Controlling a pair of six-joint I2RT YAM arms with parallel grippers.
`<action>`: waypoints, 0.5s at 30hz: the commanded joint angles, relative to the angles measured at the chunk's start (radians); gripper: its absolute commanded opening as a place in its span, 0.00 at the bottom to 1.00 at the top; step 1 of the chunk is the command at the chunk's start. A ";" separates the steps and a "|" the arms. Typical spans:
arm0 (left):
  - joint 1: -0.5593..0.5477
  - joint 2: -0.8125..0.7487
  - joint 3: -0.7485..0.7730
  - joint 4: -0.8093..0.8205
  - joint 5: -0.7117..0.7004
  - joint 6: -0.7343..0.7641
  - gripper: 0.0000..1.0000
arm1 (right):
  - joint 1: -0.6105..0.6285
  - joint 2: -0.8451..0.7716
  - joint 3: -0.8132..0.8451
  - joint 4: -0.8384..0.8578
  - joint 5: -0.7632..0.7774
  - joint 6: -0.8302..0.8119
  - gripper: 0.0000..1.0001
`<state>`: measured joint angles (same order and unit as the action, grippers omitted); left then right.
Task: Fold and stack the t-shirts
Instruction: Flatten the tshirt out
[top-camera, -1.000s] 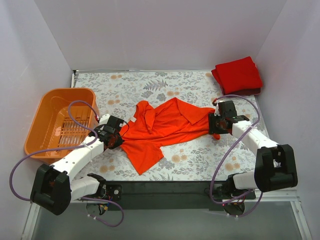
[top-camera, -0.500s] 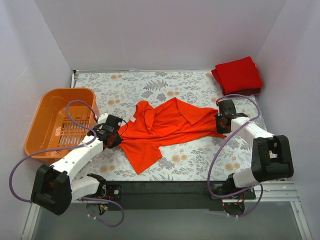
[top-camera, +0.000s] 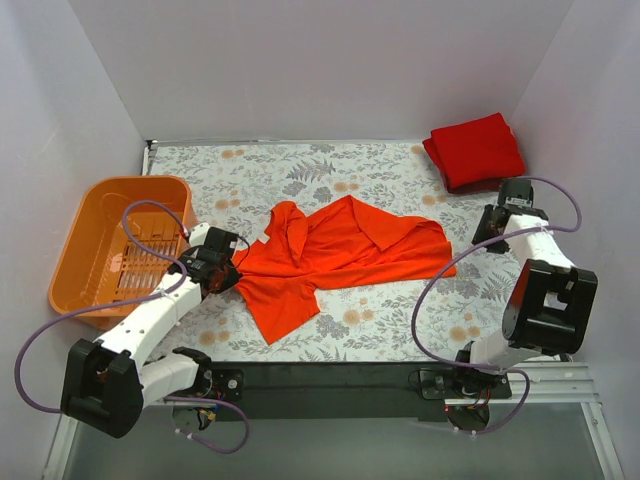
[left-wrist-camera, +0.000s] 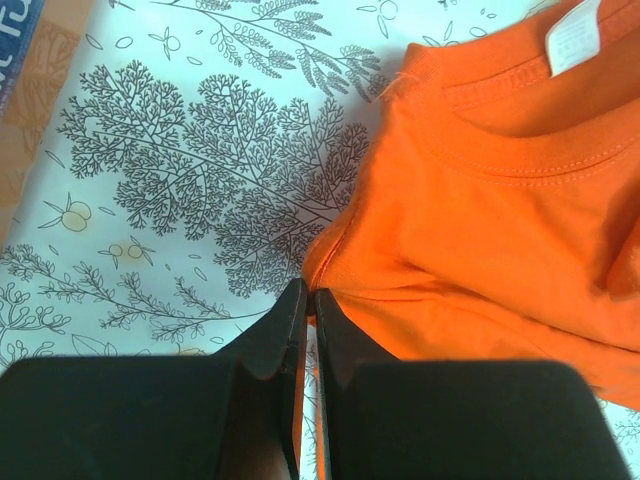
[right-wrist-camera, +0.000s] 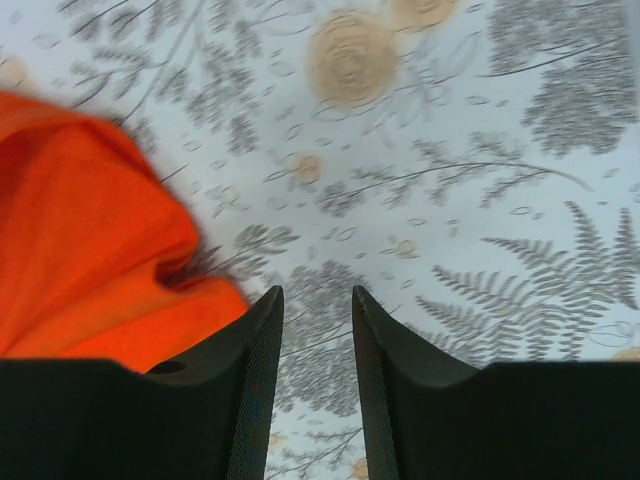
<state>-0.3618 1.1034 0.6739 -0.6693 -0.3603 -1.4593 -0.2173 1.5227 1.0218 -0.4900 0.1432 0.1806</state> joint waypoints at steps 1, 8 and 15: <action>0.007 -0.028 -0.005 0.026 -0.008 0.016 0.00 | 0.084 -0.079 -0.040 -0.006 -0.120 0.020 0.41; 0.007 -0.020 -0.005 0.033 0.009 0.022 0.00 | 0.113 -0.160 -0.235 0.056 -0.148 0.092 0.41; 0.006 -0.020 -0.005 0.036 0.014 0.025 0.00 | 0.114 -0.168 -0.281 0.088 -0.123 0.137 0.52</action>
<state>-0.3618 1.0996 0.6739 -0.6498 -0.3397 -1.4460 -0.1009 1.3712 0.7368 -0.4603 0.0032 0.2836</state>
